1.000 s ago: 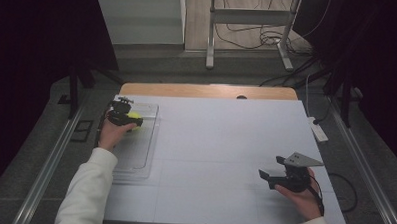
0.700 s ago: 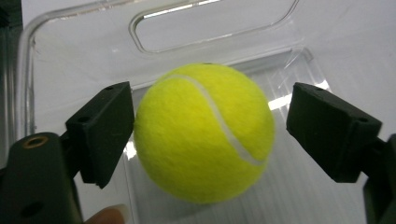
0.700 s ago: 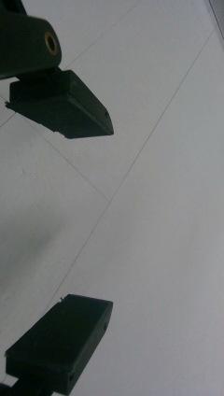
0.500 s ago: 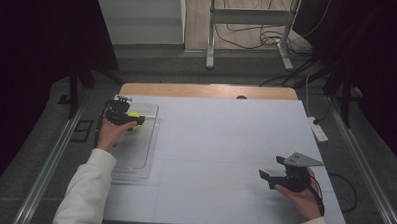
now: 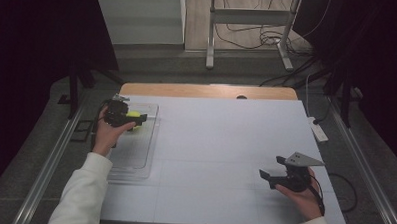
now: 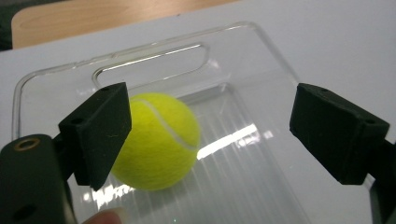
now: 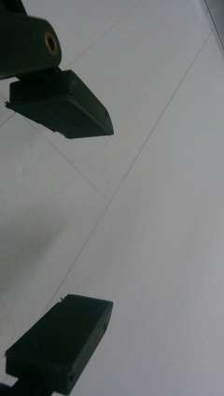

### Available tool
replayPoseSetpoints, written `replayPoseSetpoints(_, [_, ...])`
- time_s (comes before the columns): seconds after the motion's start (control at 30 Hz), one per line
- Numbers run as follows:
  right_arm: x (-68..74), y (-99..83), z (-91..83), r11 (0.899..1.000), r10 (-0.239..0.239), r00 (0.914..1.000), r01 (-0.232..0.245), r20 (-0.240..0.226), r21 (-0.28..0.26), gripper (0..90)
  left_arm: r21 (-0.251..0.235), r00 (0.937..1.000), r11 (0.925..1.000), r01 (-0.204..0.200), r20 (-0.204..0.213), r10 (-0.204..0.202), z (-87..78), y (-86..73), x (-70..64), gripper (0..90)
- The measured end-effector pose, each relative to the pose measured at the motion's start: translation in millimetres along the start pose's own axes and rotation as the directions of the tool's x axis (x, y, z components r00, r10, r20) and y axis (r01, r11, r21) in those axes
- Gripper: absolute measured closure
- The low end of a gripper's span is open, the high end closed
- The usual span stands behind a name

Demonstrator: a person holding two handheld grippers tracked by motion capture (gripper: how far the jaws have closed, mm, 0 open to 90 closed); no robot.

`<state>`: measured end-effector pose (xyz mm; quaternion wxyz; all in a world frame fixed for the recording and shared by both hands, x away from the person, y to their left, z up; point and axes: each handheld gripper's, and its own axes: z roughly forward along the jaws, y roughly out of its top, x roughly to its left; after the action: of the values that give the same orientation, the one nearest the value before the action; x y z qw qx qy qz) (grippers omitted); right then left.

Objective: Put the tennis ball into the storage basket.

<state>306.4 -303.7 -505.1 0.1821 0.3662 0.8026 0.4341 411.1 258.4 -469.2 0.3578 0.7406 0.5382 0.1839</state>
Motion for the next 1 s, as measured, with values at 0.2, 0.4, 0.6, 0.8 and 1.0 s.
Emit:
replayPoseSetpoints(0.2, [0.0,-0.1,-0.8,1.0,-0.001,1.0,0.001,0.002,-0.001,14.3,-0.043,0.9991,0.9985,-0.034,0.025,0.035,-13.8,2.2,-13.3,13.9])
replayPoseSetpoints(0.4, [1.4,0.1,-1.4,1.0,-0.005,1.0,0.005,0.006,0.0,14.3,-0.09,0.9953,0.9936,-0.068,0.062,0.074,-26.7,1.4,-33.4,13.7])
replayPoseSetpoints(0.6, [1.2,0.8,-2.0,1.0,-0.003,0.9999,0.003,0.011,-0.003,14.3,-0.138,0.9899,0.9879,-0.072,0.111,0.088,-42.2,-5.5,-49.6,13.8])
replayPoseSetpoints(0.8, [1.8,1.0,-4.1,1.0,-0.006,0.9999,0.006,0.015,-0.007,14.3,-0.148,0.9844,0.9831,-0.108,0.122,0.126,-48.0,-14.8,-63.6,13.9])
replayPoseSetpoints(1.0, [1.3,1.0,-3.9,1.0,-0.003,0.9999,0.003,0.016,-0.006,14.3,-0.142,0.9757,0.9803,-0.138,0.151,0.159,-50.5,-28.0,-75.1,13.6])
